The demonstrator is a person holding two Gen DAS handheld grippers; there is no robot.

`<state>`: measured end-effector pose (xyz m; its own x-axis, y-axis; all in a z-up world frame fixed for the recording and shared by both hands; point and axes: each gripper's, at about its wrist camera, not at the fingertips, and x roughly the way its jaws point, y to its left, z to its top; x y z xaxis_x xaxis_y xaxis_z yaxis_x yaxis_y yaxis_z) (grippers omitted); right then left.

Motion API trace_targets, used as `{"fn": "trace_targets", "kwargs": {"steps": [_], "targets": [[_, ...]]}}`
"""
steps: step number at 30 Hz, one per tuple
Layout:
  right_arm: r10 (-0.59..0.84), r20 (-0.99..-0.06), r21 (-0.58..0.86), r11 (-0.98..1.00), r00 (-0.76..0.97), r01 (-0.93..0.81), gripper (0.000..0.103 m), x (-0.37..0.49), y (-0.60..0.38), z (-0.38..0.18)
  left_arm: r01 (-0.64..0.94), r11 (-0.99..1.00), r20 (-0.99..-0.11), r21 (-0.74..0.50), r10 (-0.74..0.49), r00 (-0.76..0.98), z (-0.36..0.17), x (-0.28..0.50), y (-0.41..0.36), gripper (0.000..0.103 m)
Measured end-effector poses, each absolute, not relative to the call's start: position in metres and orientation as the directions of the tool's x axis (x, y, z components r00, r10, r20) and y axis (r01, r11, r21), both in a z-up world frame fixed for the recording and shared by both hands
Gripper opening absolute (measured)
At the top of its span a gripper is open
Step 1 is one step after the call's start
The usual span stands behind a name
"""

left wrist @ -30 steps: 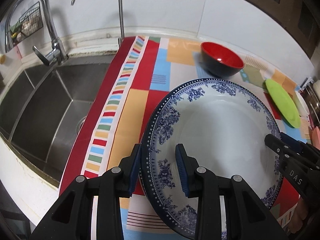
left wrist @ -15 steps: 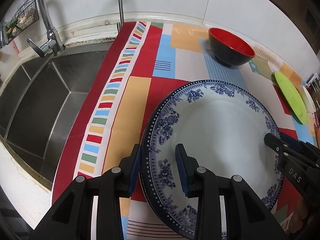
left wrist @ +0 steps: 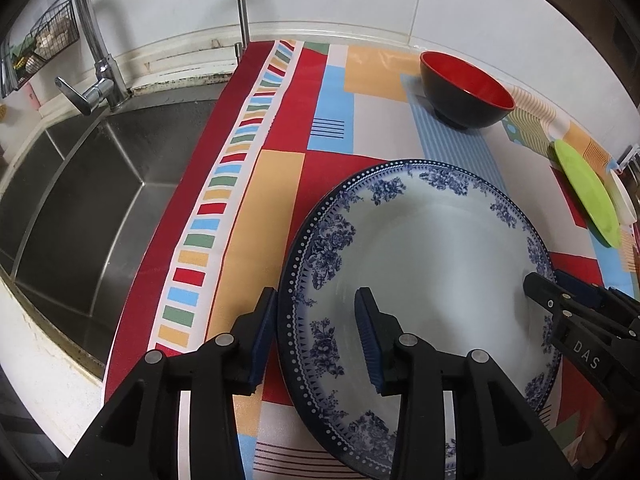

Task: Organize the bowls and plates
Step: 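Lower the second plate onto the first plate and open both grippers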

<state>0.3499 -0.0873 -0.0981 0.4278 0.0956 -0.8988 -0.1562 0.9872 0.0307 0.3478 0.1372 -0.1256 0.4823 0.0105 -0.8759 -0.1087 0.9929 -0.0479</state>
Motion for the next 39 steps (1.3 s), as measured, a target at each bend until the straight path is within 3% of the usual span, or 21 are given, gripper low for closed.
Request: {"fn": "trace_targets", "kwargs": {"steps": [7, 9, 17, 27, 39], "targets": [[0.100, -0.897, 0.031, 0.986, 0.431, -0.163, 0.043, 0.350, -0.088, -0.096, -0.114, 0.993, -0.874, -0.038, 0.022, 0.485, -0.125, 0.342, 0.135, 0.054], [0.084, -0.889, 0.013, 0.987, 0.450, -0.159, 0.050, 0.348, -0.090, -0.093, -0.109, 0.994, -0.864, -0.028, 0.030, 0.503, -0.119, 0.339, 0.133, 0.055], [0.114, -0.868, 0.037, 0.985, 0.484, -0.166, 0.050, 0.335, -0.102, -0.074, -0.065, 0.997, -0.817, -0.046, 0.000, 0.577, -0.087, 0.332, 0.115, 0.058], [0.106, -0.822, 0.066, 0.994, 0.559, -0.091, 0.068, 0.322, -0.141, -0.041, 0.006, 1.000, -0.759, -0.014, -0.015, 0.651, -0.061, 0.331, 0.072, 0.069], [0.017, -0.794, 0.031, 0.999, 0.608, 0.012, 0.069, 0.309, -0.205, -0.021, 0.109, 0.993, -0.743, -0.038, -0.101, 0.661, -0.048, 0.341, 0.009, 0.081]]}}
